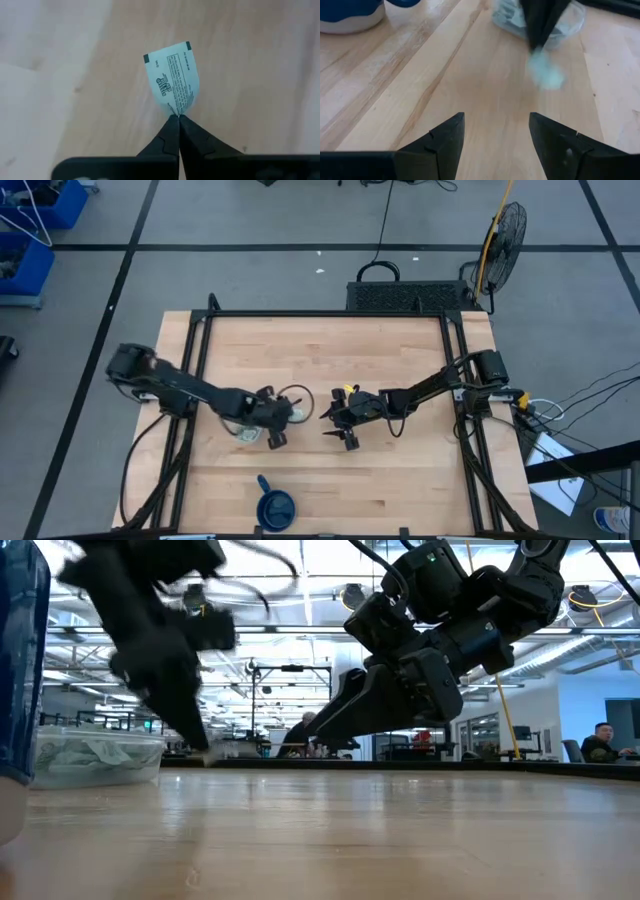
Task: Pick and place Stevia / Truvia into bins
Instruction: Put the stevia packet into the transparent container, then return to Home Position
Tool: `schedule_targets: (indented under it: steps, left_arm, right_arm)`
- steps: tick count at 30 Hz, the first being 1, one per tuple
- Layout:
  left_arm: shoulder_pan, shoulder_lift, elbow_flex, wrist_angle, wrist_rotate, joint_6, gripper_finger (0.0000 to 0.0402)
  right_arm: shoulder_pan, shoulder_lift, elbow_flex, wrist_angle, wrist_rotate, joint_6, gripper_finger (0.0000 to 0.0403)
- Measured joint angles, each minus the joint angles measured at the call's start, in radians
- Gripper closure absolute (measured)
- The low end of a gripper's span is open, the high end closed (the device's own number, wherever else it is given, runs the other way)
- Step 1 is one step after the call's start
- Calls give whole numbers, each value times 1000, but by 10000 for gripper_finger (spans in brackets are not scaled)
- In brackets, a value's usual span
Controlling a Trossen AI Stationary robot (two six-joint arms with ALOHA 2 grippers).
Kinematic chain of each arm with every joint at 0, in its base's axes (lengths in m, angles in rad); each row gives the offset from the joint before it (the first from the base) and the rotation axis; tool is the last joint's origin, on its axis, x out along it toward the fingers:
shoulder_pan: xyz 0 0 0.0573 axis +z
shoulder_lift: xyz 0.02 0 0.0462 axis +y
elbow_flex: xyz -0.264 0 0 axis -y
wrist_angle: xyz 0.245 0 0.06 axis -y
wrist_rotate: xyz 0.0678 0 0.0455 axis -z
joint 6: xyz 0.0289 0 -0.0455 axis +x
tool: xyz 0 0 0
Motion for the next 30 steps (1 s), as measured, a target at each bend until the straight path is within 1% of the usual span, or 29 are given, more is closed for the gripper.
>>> schedule_targets:
  steps: [4, 8, 12, 15, 18, 22, 25, 28, 30]
  left_arm:
    - [-43, -146, 0, -184, -59, -99, 397]
    - [-121, -291, 2, -317, -129, -198, 398]
    - [-198, -366, 1, -488, -137, -378, 399]
    - [-240, -369, 1, -625, -126, -574, 396]
    - [-258, -347, 1, -668, -127, -678, 382]
    - [-262, -320, 1, -641, -130, -684, 358]
    - [-262, -298, 1, -627, -128, -683, 333]
    - [-262, -282, 1, -625, -119, -683, 304]
    - [-262, -280, 1, -618, -106, -683, 289]
  right_arm:
    - [0, 0, 0, -14, 0, 0, 188]
    - [0, 0, 0, -16, 0, 0, 188]
    - [0, 0, 0, -34, 0, 0, 188]
    - [0, 0, 0, -49, 0, 0, 188]
    - [0, 0, -6, -45, 1, 1, 188]
    - [2, 0, -6, -43, 1, 1, 188]
    - [2, -2, -6, -40, 2, 1, 188]
    - [9, -27, -8, -44, 4, 1, 188]
    - [18, -67, -8, -85, 3, -4, 188]
